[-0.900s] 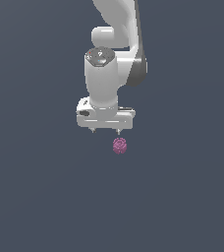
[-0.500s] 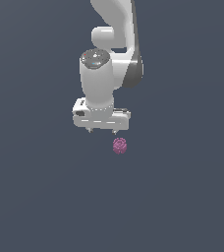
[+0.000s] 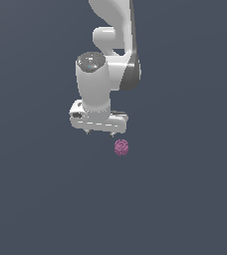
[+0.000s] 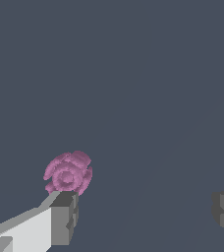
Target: Pick up the object and move it to a goal position.
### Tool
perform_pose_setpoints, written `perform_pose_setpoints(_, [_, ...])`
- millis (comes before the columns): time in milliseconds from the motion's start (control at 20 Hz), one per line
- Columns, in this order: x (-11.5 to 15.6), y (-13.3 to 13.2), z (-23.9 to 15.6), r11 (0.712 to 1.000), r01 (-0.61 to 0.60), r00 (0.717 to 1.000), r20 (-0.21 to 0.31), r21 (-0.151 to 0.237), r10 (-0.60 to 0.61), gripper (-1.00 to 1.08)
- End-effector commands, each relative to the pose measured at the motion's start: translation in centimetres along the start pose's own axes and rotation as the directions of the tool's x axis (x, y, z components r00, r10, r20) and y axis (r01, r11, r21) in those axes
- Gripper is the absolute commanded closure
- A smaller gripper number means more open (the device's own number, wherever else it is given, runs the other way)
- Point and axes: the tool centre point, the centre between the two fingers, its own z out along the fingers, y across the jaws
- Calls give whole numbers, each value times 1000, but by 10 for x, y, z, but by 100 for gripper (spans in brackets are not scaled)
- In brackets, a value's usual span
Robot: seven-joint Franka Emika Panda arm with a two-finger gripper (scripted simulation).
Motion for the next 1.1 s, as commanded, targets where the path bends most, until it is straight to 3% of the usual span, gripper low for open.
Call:
perform_pose_setpoints(0, [-1,-6,6,1000,13,1000,2,0,-13,-92])
perform_pose_setpoints(650, [-27,-79,81,986,169,986,12,4,-169,-92])
perform_pose_setpoints(1050, [-32,-89,91,982,190,982,15,6,-190,-92])
